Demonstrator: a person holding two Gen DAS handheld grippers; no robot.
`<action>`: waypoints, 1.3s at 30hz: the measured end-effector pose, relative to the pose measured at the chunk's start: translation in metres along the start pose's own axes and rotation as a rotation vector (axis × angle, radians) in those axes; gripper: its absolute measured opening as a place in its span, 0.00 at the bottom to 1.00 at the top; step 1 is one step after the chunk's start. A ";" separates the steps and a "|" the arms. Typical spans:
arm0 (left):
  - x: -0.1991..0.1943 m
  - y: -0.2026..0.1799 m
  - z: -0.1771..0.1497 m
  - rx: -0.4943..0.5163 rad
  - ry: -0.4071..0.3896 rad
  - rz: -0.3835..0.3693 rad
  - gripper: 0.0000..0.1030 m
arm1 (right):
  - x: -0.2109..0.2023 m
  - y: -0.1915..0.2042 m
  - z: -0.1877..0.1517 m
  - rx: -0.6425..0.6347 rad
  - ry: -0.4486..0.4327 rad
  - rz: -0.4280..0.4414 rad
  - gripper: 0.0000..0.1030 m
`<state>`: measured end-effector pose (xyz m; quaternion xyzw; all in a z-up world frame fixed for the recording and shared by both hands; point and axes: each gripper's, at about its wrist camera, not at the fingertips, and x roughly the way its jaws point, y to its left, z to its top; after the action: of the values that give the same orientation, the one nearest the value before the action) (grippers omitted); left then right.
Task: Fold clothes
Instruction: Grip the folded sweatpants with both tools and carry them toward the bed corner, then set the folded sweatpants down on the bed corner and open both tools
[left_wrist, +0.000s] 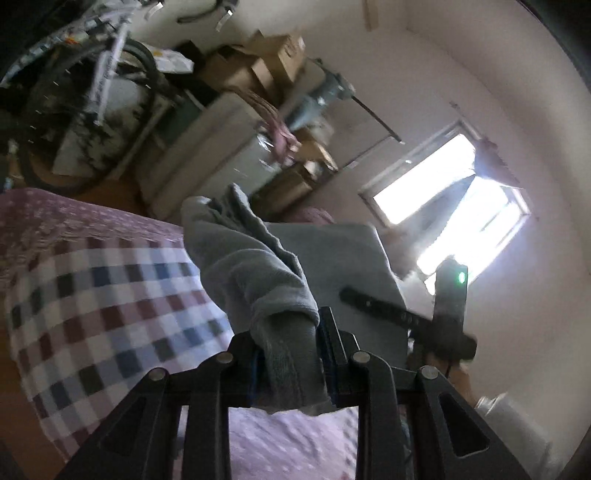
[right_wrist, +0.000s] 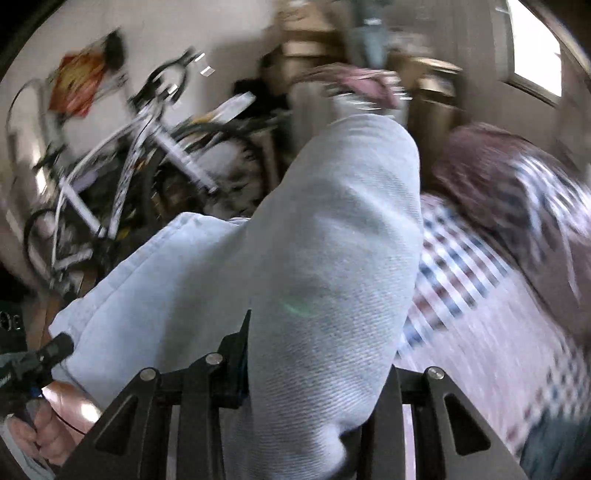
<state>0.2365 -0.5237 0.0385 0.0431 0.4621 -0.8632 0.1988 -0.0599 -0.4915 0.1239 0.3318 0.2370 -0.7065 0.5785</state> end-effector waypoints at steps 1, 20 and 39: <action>0.001 0.004 -0.005 -0.015 -0.020 0.019 0.26 | 0.015 0.002 0.008 -0.042 0.026 0.019 0.35; 0.059 0.038 -0.066 -0.082 0.122 0.098 0.37 | 0.145 -0.027 0.012 -0.199 0.313 -0.062 0.56; 0.037 0.036 -0.056 -0.044 0.164 0.130 0.85 | 0.029 -0.071 0.001 -0.010 0.147 -0.421 0.68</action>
<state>0.2098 -0.5072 -0.0312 0.1390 0.4917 -0.8317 0.2170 -0.1322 -0.4959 0.0993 0.3228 0.3462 -0.7843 0.4010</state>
